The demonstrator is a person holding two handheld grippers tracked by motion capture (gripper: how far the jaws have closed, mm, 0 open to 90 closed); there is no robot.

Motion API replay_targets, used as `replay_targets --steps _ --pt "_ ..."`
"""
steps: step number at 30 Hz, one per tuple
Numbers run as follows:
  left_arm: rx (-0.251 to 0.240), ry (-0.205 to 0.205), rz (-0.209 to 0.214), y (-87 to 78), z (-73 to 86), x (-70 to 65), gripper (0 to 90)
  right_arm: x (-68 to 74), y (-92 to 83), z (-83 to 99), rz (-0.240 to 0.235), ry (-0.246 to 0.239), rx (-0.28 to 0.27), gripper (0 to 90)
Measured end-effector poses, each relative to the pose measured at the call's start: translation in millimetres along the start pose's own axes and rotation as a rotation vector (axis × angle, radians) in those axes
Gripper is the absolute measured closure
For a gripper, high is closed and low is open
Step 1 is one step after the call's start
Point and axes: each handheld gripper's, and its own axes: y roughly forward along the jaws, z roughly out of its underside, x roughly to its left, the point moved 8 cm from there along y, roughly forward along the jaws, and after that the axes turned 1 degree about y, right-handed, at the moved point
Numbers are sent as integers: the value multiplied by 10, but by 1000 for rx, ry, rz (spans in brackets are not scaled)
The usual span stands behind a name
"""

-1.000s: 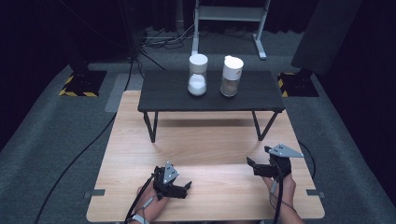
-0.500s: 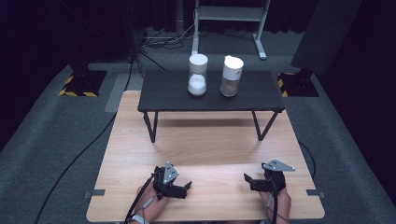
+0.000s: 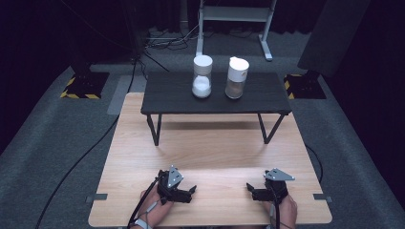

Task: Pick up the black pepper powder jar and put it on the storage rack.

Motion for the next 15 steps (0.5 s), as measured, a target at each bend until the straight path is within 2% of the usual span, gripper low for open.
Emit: replay_targets --steps 3,15 --pt "0 0 0 0 0 0 6 -8 39 49 -11 -8 -41 5" --pt "0 0 1 0 0 1 6 -36 85 19 -40 -28 -43 5"
